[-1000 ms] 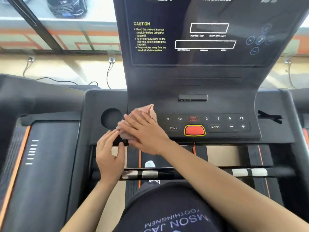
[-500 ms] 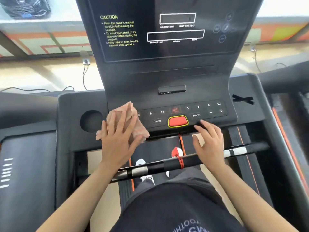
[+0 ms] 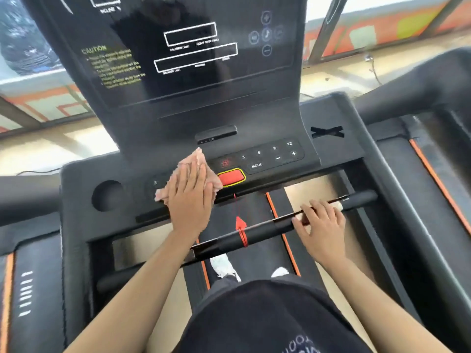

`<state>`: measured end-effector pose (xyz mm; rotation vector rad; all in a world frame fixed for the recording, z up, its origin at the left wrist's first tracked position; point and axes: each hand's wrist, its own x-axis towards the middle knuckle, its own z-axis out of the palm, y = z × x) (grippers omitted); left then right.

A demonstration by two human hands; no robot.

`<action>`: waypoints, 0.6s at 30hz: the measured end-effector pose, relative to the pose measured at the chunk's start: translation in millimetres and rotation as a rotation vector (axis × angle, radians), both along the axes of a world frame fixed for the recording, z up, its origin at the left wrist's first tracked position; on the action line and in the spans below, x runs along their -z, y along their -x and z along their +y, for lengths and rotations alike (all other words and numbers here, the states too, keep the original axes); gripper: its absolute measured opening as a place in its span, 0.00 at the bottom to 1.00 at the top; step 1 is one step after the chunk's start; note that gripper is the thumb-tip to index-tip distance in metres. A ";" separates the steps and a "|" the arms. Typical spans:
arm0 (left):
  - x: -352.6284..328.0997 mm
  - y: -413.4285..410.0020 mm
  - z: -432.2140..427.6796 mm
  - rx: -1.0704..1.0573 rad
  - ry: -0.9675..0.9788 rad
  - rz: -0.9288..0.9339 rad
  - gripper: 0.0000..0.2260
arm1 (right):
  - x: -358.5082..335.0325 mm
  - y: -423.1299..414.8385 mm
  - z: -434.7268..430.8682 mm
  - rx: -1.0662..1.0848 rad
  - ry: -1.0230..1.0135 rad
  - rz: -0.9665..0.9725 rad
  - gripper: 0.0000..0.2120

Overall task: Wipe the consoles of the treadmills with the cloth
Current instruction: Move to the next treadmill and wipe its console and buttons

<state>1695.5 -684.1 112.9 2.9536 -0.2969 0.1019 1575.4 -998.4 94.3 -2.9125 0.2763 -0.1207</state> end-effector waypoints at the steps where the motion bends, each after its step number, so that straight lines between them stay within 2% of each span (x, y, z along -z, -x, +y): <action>1: 0.4 -4.0 -14.3 0.020 -0.006 0.019 0.26 | 1.9 5.3 -6.1 -0.041 0.018 0.024 0.24; 6: -10.2 -15.4 -90.6 0.108 -0.041 0.058 0.27 | 8.1 10.1 -28.2 -0.186 -0.048 0.071 0.26; 12: -30.5 -28.1 -192.9 0.352 -0.078 0.149 0.30 | 7.9 28.4 -47.7 -0.333 -0.144 0.111 0.31; 15: -35.6 -31.5 -239.6 0.494 0.012 0.217 0.25 | 7.3 50.4 -58.1 -0.340 -0.236 0.127 0.29; 18: -53.4 -8.9 -275.1 0.572 0.240 0.354 0.20 | 12.1 80.9 -72.4 -0.218 -0.380 0.204 0.27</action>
